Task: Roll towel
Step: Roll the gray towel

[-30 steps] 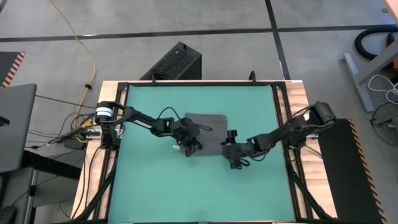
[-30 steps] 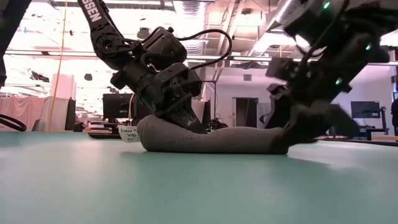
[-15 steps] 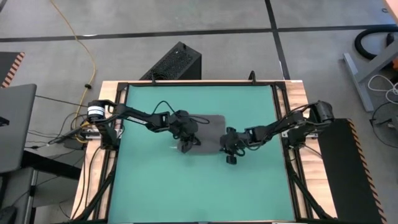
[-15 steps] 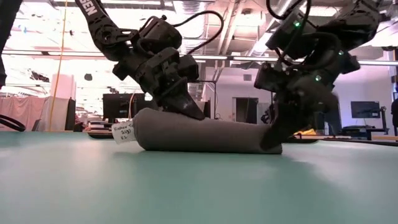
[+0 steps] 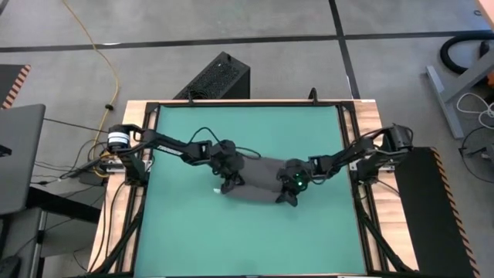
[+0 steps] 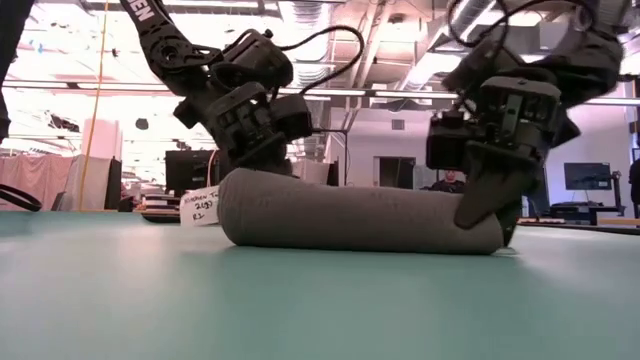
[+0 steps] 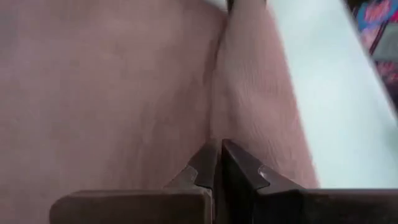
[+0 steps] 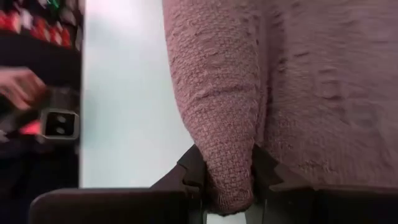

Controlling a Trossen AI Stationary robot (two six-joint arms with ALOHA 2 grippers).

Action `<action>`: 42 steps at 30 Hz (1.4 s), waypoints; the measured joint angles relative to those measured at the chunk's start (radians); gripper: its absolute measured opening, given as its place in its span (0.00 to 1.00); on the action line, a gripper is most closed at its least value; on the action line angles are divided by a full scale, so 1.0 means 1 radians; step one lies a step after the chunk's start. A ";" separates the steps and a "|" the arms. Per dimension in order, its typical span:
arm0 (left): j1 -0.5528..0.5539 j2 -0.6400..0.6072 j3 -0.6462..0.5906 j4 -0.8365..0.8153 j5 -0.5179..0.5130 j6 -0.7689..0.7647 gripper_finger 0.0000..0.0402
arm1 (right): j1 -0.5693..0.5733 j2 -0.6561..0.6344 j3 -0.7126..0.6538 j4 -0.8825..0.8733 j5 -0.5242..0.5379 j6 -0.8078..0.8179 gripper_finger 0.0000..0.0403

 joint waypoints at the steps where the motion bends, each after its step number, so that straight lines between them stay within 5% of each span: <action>1: -0.006 0.000 0.000 -0.019 -0.011 0.014 0.04 | 0.002 0.000 -0.018 0.028 0.004 0.029 0.19; 12: -0.010 -0.089 0.001 0.060 -0.197 0.066 0.20 | -0.009 -0.001 -0.051 0.071 0.035 0.188 0.19; 17: -0.085 -0.072 0.003 0.190 -0.112 0.077 0.19 | -0.031 -0.001 -0.051 0.051 0.031 0.208 0.19; 27: -0.124 0.076 0.003 0.148 -0.255 0.031 0.06 | -0.046 0.000 -0.051 0.060 0.033 0.228 0.20; 36: -0.117 0.102 0.003 0.132 -0.246 0.003 0.00 | -0.090 -0.017 -0.027 0.040 -0.031 0.269 0.62; 42: -0.104 0.103 0.003 0.111 -0.194 -0.021 0.00 | -0.139 -0.159 -0.030 -0.128 -0.005 0.174 0.72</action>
